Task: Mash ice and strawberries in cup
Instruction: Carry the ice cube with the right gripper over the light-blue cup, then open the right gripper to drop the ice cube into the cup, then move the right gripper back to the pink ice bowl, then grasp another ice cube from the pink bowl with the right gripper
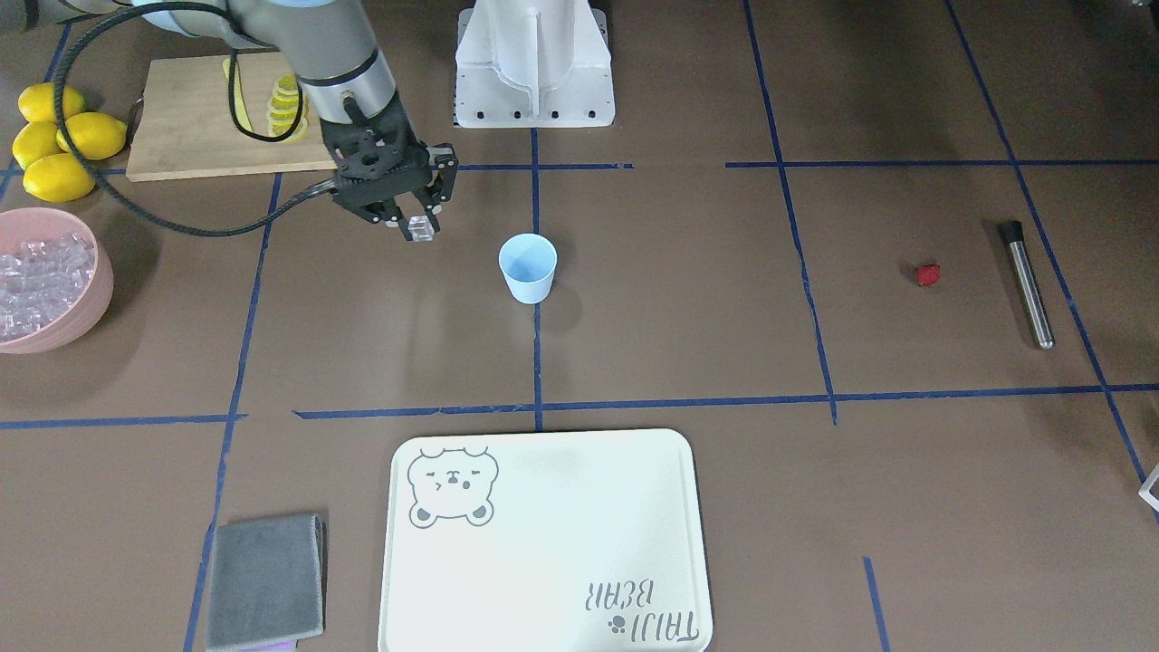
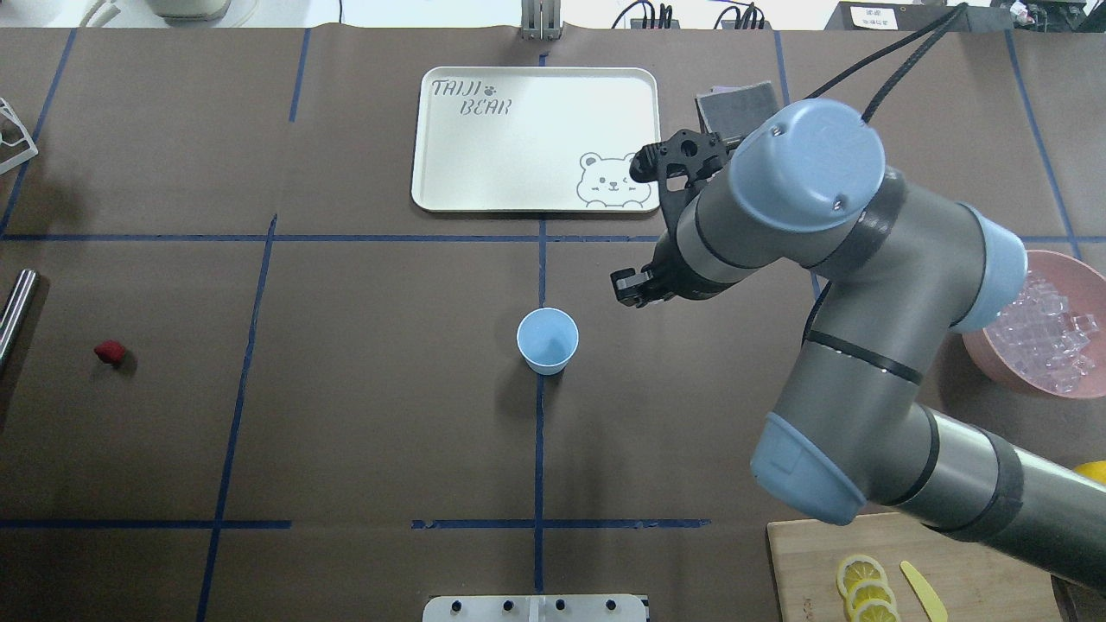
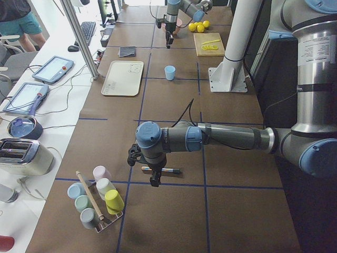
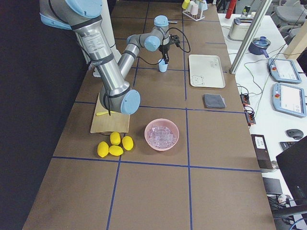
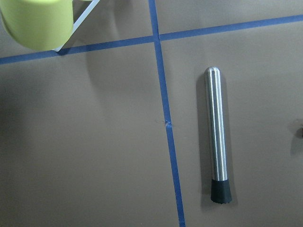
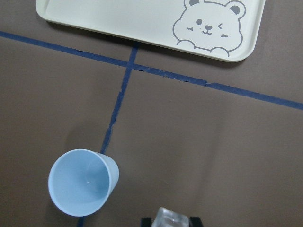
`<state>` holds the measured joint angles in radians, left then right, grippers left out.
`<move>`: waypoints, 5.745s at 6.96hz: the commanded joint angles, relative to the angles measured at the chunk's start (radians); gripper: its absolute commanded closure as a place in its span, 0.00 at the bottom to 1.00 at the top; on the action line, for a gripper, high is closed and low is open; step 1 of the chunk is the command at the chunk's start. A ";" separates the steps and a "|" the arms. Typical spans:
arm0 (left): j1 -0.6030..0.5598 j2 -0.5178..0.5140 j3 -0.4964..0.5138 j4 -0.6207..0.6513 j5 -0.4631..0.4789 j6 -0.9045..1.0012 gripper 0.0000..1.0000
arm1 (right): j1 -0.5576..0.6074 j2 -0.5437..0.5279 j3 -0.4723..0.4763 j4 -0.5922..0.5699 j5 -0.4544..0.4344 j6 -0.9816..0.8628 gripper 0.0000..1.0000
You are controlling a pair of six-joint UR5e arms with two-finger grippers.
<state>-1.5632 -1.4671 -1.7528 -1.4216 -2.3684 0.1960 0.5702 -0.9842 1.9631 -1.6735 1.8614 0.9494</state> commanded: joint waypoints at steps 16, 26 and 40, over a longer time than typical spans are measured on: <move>0.002 0.001 0.013 0.001 0.000 0.000 0.00 | 0.017 0.069 -0.124 -0.011 -0.084 -0.029 0.01; -0.002 0.011 -0.039 0.003 0.000 0.000 0.00 | 0.509 -0.548 -0.006 0.386 0.361 -0.443 0.01; -0.002 0.031 -0.045 0.003 -0.002 0.002 0.00 | 0.534 -0.774 -0.151 0.396 0.277 -0.678 0.34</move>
<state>-1.5647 -1.4365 -1.7978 -1.4189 -2.3700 0.1979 1.1093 -1.7571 1.8140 -1.2766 2.1356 0.2717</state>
